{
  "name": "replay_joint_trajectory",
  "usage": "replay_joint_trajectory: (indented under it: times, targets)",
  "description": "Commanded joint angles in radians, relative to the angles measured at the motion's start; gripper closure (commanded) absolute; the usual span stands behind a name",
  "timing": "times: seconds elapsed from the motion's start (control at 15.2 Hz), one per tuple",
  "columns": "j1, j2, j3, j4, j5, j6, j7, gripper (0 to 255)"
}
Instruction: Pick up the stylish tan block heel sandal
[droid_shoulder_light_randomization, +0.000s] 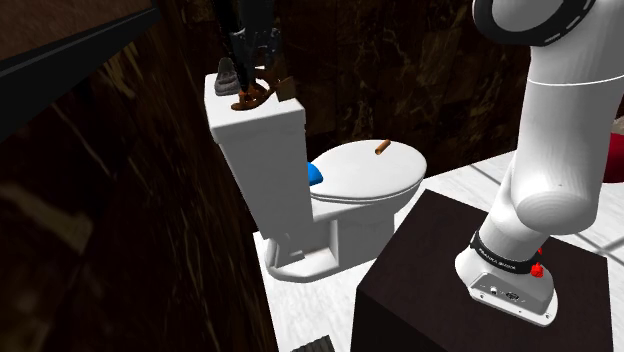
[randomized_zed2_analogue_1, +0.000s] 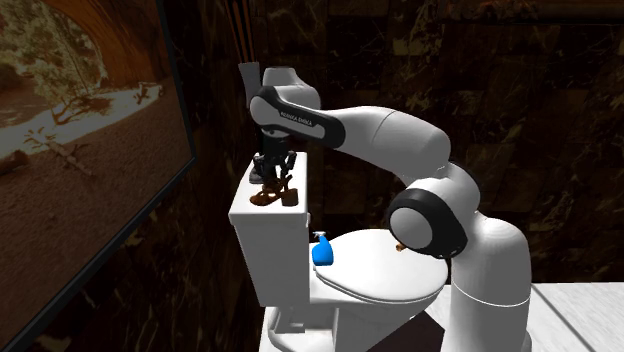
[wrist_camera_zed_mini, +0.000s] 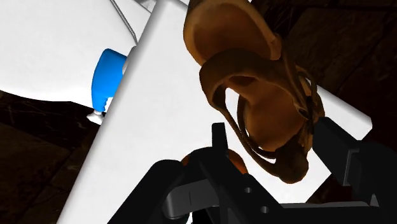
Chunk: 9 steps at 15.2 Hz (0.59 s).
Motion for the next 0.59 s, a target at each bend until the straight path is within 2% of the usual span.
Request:
replay_joint_trajectory:
  times: [0.0, 0.53]
  targets:
    - [0.001, 0.02, 0.0, 0.057, -0.002, -0.037, 0.002, 255]
    - [0.011, 0.116, 0.002, 0.319, -0.012, -0.202, 0.013, 255]
